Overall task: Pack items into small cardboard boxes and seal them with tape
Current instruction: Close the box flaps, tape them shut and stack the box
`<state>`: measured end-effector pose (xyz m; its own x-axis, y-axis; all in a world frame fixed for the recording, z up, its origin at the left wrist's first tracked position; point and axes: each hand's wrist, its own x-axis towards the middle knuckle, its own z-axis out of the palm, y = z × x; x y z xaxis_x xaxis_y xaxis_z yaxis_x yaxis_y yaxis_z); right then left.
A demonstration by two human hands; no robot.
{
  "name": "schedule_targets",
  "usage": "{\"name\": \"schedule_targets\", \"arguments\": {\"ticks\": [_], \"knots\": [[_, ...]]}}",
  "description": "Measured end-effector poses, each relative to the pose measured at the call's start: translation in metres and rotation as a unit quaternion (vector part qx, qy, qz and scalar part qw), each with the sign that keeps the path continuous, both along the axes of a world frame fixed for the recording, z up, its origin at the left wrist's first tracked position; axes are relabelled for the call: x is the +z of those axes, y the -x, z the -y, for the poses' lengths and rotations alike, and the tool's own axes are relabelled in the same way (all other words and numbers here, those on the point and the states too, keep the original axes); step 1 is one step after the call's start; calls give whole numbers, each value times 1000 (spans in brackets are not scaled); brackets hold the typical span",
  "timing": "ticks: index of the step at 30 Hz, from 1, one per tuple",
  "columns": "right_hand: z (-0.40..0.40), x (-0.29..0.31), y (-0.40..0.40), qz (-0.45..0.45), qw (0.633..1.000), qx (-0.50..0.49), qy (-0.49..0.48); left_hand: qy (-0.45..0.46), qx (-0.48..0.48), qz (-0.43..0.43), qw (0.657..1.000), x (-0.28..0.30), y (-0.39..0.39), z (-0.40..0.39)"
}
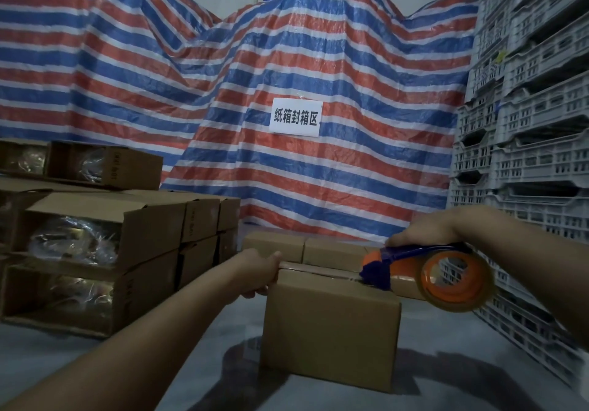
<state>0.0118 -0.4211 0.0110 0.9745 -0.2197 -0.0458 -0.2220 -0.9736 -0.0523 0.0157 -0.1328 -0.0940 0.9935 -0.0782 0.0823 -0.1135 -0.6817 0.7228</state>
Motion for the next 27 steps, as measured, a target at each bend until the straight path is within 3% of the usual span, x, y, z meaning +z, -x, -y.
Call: {"name": "schedule_targets", "arguments": {"ticks": [3, 5, 6, 9, 13, 19, 22, 27], "knots": [[-2, 2, -3, -9, 1000, 6, 22, -148, 31, 149, 977, 6, 11, 10], [-1, 1, -4, -8, 1000, 5, 22, -156, 5, 261, 953, 6, 23, 23], [0, 1, -5, -7, 1000, 1, 19, -152, -34, 278, 948, 4, 27, 31], [3, 0, -7, -11, 1000, -8, 14, -234, -129, 245, 932, -6, 36, 52], [6, -1, -7, -13, 1000, 5, 12, -351, -119, 295, 881, -21, 35, 57], [31, -4, 4, 5, 997, 61, -42, -336, -113, 335, 873, -29, 28, 54], [56, -9, 13, 15, 993, 34, -110, -333, -117, 335, 874, -30, 26, 54], [68, -32, 11, -4, 996, 58, -75, -316, -125, 321, 884, -28, 28, 54]]}}
